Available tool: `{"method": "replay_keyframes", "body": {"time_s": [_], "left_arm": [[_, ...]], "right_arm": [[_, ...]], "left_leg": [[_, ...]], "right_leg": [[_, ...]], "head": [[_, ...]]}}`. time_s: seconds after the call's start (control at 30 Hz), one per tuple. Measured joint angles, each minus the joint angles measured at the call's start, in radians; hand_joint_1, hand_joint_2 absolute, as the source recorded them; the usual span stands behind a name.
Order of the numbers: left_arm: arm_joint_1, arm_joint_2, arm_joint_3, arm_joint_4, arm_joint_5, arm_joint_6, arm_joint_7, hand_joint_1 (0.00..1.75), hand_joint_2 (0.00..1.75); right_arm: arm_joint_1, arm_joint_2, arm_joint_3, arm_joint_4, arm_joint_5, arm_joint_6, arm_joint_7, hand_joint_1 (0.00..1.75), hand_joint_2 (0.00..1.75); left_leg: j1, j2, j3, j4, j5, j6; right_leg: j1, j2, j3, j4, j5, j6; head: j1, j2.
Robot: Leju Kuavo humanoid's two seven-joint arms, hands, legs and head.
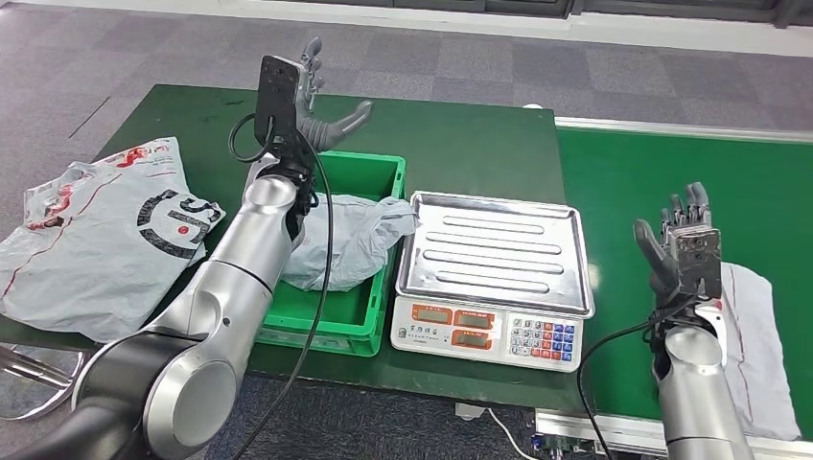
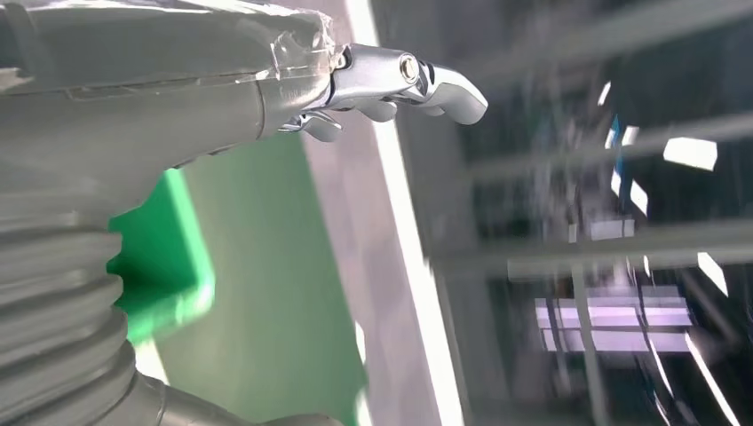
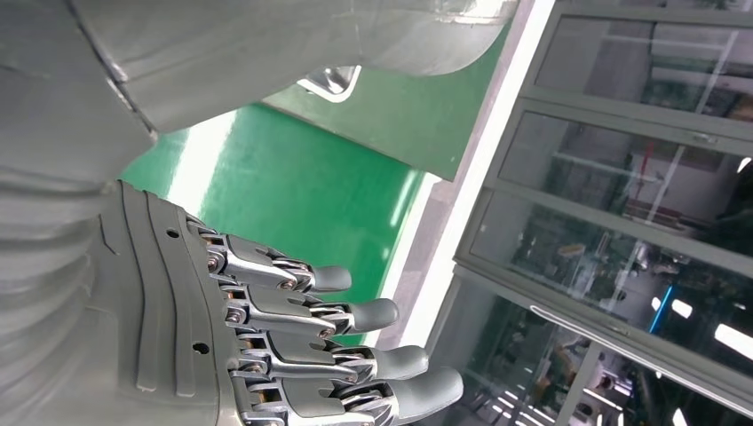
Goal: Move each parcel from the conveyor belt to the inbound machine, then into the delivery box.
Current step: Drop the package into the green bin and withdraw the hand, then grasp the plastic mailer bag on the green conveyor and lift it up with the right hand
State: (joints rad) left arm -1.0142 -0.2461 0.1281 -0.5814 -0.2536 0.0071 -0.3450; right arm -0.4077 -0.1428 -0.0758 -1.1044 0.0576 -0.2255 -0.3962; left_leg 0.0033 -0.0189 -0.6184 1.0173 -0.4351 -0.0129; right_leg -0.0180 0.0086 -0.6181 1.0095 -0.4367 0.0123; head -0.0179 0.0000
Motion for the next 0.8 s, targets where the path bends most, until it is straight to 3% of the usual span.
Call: {"method": "replay_keyframes", "body": {"time_s": [0.13,0.27,0.4,0.47,0.6,0.8], "left_arm": [[0.002,-0.016,-0.011,0.021,0.114,-0.131,0.037,0.00,1.75],[0.023,-0.048,-0.062,0.063,0.125,-0.168,0.040,0.00,1.75],[0.085,-0.087,-0.206,0.096,0.209,-0.109,0.026,0.00,1.75],[0.119,-0.091,-0.323,0.105,0.309,-0.061,0.016,0.00,1.75],[0.140,-0.091,-0.471,0.124,0.374,-0.036,0.007,0.00,1.75],[0.140,-0.091,-0.541,0.145,0.367,-0.030,0.002,0.00,1.75]], "right_arm": [[-0.024,0.002,0.006,0.030,0.019,-0.008,0.001,0.00,1.75],[-0.059,0.001,0.016,0.082,0.076,-0.061,0.021,0.00,1.75],[-0.119,-0.059,0.071,0.264,0.365,-0.331,0.181,0.00,1.75],[-0.134,-0.092,0.079,0.364,0.442,-0.410,0.172,0.00,1.75],[-0.147,-0.123,0.082,0.487,0.478,-0.437,0.167,0.00,1.75],[-0.150,-0.156,0.099,0.577,0.620,-0.468,0.313,0.00,1.75]], "left_leg": [[0.000,0.000,0.000,0.000,0.000,0.000],[0.000,0.000,0.000,0.000,0.000,0.000],[-0.001,-0.005,0.000,0.001,0.000,0.001],[-0.001,-0.007,0.000,0.001,-0.001,0.001],[-0.001,-0.005,0.000,0.001,-0.002,0.002],[0.000,-0.004,0.000,0.000,-0.001,0.002]], "right_leg": [[0.000,0.000,0.000,0.000,0.000,0.000],[0.000,0.000,0.000,0.000,0.000,0.000],[-0.001,-0.005,0.002,-0.001,-0.001,0.001],[-0.001,-0.007,0.003,-0.001,-0.002,0.002],[-0.001,-0.005,0.001,-0.001,-0.002,0.002],[0.000,-0.004,0.001,-0.001,-0.002,0.002]], "head": [[0.000,0.000],[0.000,0.000],[0.000,0.000],[0.000,0.000],[0.000,0.000],[0.000,0.000]]}}
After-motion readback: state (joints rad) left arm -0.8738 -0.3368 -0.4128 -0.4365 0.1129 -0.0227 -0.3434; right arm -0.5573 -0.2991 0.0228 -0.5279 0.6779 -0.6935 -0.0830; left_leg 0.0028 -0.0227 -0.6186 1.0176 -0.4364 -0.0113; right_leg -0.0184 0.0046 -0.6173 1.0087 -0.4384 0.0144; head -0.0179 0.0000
